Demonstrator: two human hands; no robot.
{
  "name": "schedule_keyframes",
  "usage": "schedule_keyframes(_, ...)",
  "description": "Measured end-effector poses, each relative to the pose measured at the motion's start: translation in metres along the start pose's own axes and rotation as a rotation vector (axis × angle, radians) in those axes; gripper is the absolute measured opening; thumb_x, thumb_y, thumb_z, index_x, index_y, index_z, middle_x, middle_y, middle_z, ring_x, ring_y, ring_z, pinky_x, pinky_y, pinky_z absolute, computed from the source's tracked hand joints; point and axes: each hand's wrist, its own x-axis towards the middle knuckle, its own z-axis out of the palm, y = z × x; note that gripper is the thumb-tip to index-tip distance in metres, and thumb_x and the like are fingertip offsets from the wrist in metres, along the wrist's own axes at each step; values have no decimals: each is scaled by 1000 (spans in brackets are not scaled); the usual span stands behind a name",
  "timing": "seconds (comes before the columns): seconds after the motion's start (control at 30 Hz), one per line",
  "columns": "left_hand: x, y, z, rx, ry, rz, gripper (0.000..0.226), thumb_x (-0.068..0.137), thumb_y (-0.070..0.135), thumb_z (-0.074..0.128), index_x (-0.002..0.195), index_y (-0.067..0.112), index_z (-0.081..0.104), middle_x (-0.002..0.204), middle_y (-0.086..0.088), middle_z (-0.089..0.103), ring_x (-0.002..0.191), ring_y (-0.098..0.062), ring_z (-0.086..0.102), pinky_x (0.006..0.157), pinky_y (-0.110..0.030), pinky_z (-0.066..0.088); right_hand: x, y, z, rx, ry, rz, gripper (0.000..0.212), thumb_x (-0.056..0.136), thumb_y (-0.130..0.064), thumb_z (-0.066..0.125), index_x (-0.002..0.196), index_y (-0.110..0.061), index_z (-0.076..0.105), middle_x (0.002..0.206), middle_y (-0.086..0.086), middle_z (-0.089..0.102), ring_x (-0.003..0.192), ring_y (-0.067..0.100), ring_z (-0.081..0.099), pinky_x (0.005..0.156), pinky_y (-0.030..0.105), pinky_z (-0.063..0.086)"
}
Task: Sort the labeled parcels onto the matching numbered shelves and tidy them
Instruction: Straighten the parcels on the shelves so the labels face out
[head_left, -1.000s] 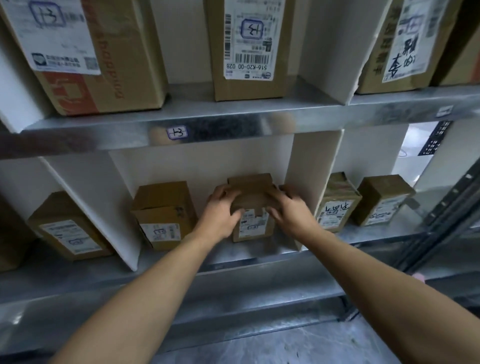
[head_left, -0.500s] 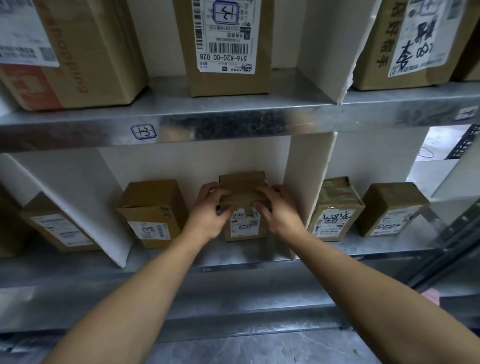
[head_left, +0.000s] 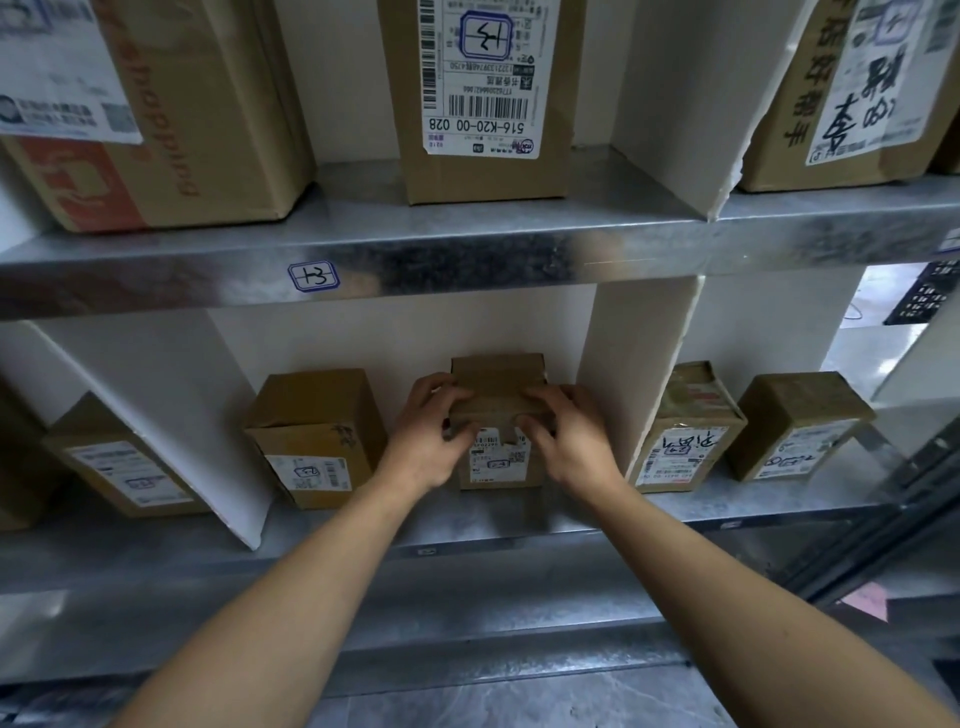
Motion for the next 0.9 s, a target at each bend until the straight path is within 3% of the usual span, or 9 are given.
schedule_keyframes(0.13,-1,-2,4,-9,28,12,38,88,20,70,123,10,61,138,-5,39,119,-15,46,96,-22,45,3,1,-5,15,-13,0,40,94,-25,70,133,-18,62,130,11,49,115,24,54,93,17,35)
schedule_keyframes(0.27,-3,0,6,-16,47,24,38,86,17,72,121,7,62,136,-10,42,120,-25,50,100,-39,50,2,2,-8,9,-12,-25,40,94,-23,70,133,-17,62,127,11,51,115,25,55,95,19,37)
schedule_keyframes(0.37,-4,2,3,28,32,22,41,87,20,72,124,9,60,137,-9,42,122,-25,49,103,-33,47,1,4,-6,-20,-18,-43,41,96,-25,68,135,-18,60,131,12,50,116,26,55,98,23,39)
schedule_keyframes(0.5,-3,9,-2,133,4,1,46,87,26,71,129,11,58,138,-9,44,126,-23,45,105,-20,31,5,4,-6,-69,-49,-69,44,97,-26,65,139,-18,55,140,13,42,119,28,52,97,20,34)
schedule_keyframes(0.67,-14,17,-3,176,105,-32,48,87,26,71,131,12,57,133,-10,51,123,-24,49,101,-20,32,-2,6,-13,-141,-15,-149,45,97,-28,64,140,-17,55,148,16,38,137,35,40,113,41,37)
schedule_keyframes(0.77,-32,25,-2,137,192,-73,44,88,24,69,130,14,58,129,-8,54,120,-19,50,98,-17,30,-15,2,-21,-259,28,-300,40,96,-27,65,133,-16,59,144,17,43,131,40,45,102,48,47)
schedule_keyframes(0.9,-57,32,-2,163,153,-90,42,91,25,65,130,13,58,125,-8,56,118,-23,52,100,-32,42,-37,-1,-25,-393,44,-419,32,95,-28,64,124,-14,60,127,17,53,105,43,56,73,50,56)
